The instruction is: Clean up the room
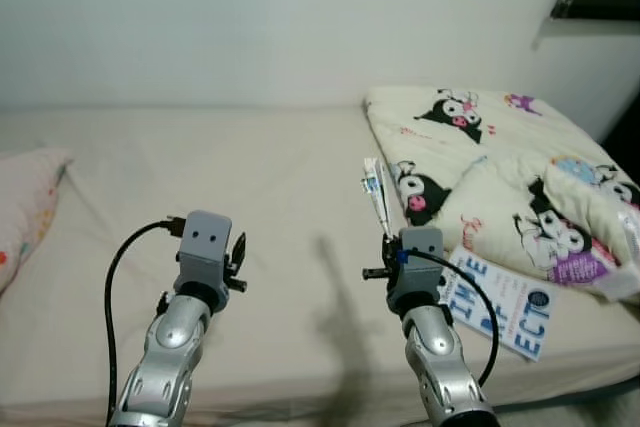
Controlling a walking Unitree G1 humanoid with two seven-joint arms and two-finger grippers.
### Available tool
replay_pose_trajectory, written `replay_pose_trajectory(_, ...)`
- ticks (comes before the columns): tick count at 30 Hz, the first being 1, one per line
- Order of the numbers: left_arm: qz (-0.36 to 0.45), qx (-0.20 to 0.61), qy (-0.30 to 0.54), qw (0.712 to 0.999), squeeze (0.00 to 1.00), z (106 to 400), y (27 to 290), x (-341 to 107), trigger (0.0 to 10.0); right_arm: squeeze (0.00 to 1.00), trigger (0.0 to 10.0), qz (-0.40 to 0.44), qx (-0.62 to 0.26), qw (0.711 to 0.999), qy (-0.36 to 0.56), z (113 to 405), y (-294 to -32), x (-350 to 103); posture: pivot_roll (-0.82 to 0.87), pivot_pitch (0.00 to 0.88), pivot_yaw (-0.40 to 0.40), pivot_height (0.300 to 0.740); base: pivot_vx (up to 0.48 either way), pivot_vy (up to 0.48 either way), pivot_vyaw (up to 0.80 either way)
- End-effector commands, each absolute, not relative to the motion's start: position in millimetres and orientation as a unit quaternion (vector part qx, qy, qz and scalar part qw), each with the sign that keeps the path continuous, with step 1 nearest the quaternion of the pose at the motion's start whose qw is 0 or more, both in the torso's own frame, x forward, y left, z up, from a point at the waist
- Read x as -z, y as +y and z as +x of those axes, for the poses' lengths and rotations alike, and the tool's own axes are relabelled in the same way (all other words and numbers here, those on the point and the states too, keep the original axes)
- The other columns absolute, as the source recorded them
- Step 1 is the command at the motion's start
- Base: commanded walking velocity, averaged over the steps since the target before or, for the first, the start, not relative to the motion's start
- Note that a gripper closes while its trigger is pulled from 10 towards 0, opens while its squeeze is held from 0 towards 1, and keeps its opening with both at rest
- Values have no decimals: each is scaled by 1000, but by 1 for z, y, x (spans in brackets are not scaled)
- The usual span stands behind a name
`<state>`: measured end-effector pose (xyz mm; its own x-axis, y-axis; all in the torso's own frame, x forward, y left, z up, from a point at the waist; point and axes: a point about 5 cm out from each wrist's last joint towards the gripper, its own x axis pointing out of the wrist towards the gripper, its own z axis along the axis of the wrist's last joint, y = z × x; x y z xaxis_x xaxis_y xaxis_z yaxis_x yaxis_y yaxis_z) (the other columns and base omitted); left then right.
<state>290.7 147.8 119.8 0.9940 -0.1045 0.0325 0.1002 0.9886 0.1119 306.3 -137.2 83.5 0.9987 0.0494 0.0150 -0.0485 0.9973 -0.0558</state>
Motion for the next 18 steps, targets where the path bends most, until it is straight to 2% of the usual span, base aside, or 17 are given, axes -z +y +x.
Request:
replay_pose_trajectory(1,55,56,-15,997,0,290,146,-116,10000,0,10000,-26,-24,999,1,304,-139,-81,91,24,-97,690,0,0,0)
replay_pose_trajectory(6,53,58,-17,997,0,289,146,-116,10000,0,10000,-26,-27,999,4,304,-139,-80,93,16,-97,695,0,0,0)
replay_pose_trajectory(18,56,62,-17,996,0,291,149,-116,10000,0,10000,-24,-28,999,3,304,-136,-81,91,0,-87,740,0,0,0)
